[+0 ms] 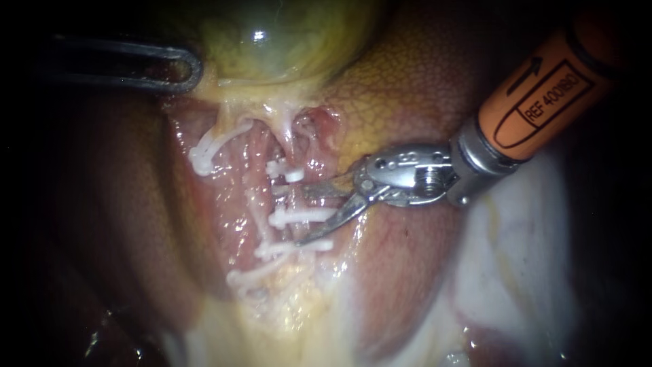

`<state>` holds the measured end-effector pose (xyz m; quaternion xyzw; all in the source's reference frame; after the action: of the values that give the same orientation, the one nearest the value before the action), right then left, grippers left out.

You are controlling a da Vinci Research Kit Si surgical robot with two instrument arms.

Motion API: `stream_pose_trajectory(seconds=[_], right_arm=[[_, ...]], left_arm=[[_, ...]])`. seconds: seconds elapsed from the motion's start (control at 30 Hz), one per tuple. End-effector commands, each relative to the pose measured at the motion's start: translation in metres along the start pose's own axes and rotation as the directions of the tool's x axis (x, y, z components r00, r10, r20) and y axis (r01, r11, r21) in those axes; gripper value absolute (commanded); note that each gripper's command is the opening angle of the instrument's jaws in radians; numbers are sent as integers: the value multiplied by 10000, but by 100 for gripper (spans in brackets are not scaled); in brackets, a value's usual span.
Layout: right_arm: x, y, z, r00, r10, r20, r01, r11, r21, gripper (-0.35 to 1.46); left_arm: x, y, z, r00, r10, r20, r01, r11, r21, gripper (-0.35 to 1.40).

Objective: Go to the cutting position right tube

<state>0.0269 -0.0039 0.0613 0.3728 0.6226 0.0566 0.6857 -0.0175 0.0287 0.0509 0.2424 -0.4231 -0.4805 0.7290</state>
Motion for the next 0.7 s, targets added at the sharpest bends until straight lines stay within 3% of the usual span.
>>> stream_pose_trajectory(seconds=[0.03, 0.3, 0.5, 0.7], right_arm=[[0, 1, 3, 9998, -41, -202, 42, 10000, 70, 91], [10, 3, 27, 9849, 616, -1620, -483, 9952, 851, 101], [19, -2, 38, 9754, 800, -2056, -561, 9912, 1195, 104], [41, -12, 36, 9675, 916, -2356, -590, 9881, 1417, 106]], left_arm=[[0, 0, 0, 10000, -8, 2, 8, 10000, -16, -35], [0, 0, 1, 10000, -9, 3, 9, 10000, -17, -35], [0, 0, 1, 10000, -10, 4, 10, 10000, -19, -35], [0, 0, 1, 10000, -9, 4, 9, 10000, -19, -35]])
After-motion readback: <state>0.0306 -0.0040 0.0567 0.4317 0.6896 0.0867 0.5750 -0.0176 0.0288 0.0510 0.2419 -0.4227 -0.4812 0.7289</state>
